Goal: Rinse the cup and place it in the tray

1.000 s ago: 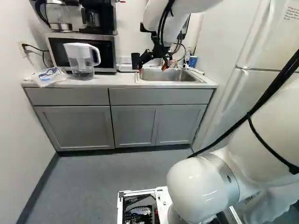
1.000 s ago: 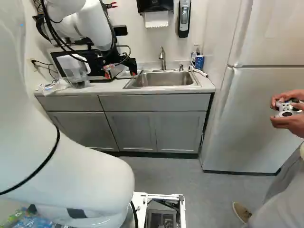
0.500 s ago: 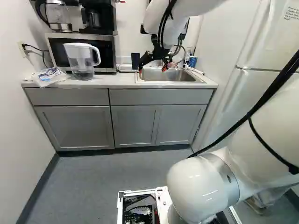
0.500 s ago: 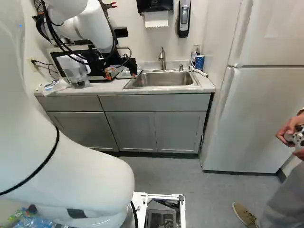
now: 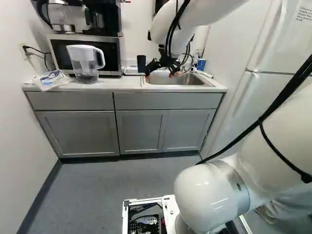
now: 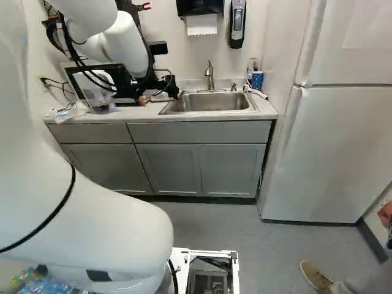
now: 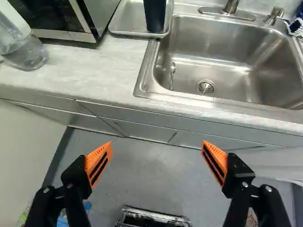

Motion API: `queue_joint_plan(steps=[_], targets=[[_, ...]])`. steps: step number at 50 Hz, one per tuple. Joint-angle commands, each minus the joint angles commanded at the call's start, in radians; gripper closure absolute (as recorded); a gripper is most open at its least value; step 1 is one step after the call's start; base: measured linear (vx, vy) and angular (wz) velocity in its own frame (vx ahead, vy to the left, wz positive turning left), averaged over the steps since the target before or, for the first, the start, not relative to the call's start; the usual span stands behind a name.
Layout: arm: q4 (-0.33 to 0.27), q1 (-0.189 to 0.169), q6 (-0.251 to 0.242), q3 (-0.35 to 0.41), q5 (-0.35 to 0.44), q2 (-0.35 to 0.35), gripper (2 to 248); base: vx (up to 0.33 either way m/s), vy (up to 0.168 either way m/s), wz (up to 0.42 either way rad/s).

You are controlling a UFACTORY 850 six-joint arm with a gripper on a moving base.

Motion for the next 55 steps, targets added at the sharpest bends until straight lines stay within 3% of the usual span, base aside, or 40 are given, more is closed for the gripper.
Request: queue_joint_plan(steps=[28,55], targets=[[-0.001,-0.024,0.004,0.137,0.215,0.010,3,0.000,0.000,0.000],[-0.001,-0.057,0.011,0.325,0.508,0.024,3,0.000,0.000,0.000]])
